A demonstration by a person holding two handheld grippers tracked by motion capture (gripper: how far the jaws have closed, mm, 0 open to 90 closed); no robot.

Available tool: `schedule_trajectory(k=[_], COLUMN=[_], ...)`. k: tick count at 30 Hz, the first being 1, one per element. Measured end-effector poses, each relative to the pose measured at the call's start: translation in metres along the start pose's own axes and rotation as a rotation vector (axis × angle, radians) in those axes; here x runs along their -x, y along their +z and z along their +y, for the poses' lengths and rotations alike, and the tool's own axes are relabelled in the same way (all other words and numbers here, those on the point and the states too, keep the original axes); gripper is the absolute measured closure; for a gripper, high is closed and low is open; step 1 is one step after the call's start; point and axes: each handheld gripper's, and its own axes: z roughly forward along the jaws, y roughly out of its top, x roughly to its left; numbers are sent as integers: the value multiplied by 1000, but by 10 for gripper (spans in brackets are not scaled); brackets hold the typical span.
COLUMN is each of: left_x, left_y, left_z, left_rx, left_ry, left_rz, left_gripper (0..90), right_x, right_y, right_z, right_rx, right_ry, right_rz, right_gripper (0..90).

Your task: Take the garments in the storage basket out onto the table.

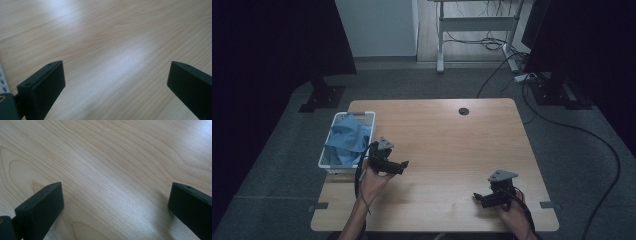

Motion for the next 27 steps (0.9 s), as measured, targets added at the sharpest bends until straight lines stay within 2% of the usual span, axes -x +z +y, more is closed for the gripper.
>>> schedule_trajectory(k=[10, 20, 27], left_x=[-15, -36, -56], left_y=[2, -1, -5], left_z=[9, 21, 31], left_rx=[-10, -8, -11], left_ry=[-19, -36, -44], left_rz=[18, 42, 89], left_gripper=[0, 0, 0], right_x=[0, 0, 0], right_y=[0, 0, 0], right_z=[0, 0, 0], right_rx=[0, 0, 0], right_ry=[0, 0, 0], right_rz=[0, 0, 0], right_gripper=[0, 0, 0])
